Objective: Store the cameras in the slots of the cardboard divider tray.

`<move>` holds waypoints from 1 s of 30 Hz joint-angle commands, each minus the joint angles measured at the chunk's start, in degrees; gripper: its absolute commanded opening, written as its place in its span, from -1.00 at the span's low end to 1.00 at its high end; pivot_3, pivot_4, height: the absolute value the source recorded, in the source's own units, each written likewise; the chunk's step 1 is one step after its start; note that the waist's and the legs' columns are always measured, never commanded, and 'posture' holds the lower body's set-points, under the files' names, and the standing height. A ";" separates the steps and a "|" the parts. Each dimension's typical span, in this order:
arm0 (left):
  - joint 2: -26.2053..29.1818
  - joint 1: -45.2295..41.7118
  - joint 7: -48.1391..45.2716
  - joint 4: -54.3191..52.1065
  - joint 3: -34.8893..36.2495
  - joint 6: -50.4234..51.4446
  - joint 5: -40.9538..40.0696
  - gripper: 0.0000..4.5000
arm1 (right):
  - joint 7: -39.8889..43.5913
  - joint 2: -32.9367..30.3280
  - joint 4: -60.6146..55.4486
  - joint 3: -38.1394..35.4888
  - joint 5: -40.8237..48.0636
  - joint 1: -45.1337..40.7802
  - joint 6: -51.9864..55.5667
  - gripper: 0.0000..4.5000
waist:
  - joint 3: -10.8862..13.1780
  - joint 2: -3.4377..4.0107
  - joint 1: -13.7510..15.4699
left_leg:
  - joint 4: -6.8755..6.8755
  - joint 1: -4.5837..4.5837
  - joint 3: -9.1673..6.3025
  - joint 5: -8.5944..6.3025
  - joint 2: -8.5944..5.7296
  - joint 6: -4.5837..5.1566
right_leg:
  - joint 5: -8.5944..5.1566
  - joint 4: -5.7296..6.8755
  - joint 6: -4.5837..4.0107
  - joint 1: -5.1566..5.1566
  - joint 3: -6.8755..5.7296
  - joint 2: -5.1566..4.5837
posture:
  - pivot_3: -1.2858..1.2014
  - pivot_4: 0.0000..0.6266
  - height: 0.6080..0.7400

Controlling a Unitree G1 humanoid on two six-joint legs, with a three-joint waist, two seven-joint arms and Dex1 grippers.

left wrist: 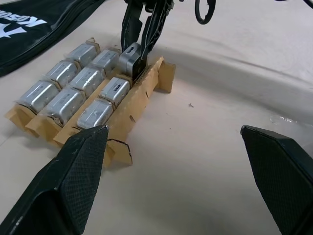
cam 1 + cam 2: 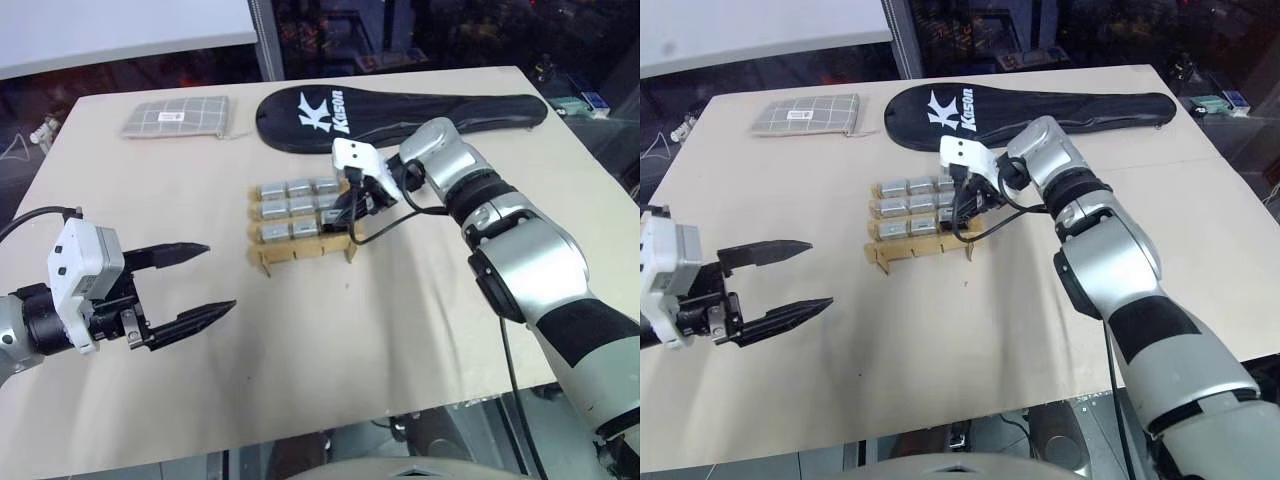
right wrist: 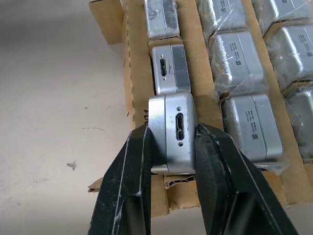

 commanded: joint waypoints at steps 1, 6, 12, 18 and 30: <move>0.51 -0.07 -0.08 -0.39 0.63 -0.11 -0.58 1.00 | 1.70 -0.75 -0.48 -0.39 -0.66 0.51 -0.46 -0.10 | -0.01 -0.01 0.03 | 0.00 0.00 -0.03 0.01 0.00 -0.01 | 0.00 0.00 0.00 0.01 -0.03 0.00 | 0.03 -0.52 1.00; 0.56 -0.60 0.05 -0.42 -0.16 -0.17 -0.80 1.00 | -5.20 -0.30 -0.80 -2.90 0.40 0.33 -1.71 0.98 | 0.00 0.00 -0.07 | 0.00 -0.17 -0.14 0.14 -0.01 -0.25 | 0.00 -0.02 -0.01 -0.08 -0.17 0.00 | 0.03 -0.52 1.00; 0.25 -0.39 0.32 -0.86 -0.35 0.04 -0.78 1.00 | -1.45 -4.05 -3.70 -8.00 4.51 -1.26 -2.77 0.98 | 0.01 0.02 -0.04 | -0.01 -0.27 -0.39 0.13 -0.01 -0.23 | 0.02 -0.02 -0.02 -0.09 -0.33 0.00 | 0.03 -0.52 1.00; -4.78 5.46 1.52 -1.60 0.56 -0.51 0.01 1.00 | 9.94 -12.76 -24.92 -12.78 14.32 13.22 2.10 0.98 | -0.03 -0.03 0.43 | -0.02 -0.37 -0.63 0.13 -0.01 -0.23 | 0.10 -0.10 0.13 -0.03 -0.54 -0.02 | 0.03 -0.52 1.00; -27.37 9.97 19.68 4.52 -9.13 -17.31 16.88 1.00 | -10.03 -25.28 -77.66 -31.65 30.85 68.08 19.56 0.98 | -0.06 0.03 3.06 | 0.10 -0.15 -0.53 0.05 -0.23 -0.05 | -0.07 -0.17 -0.05 0.38 -0.71 -0.08 | 0.03 -0.52 1.00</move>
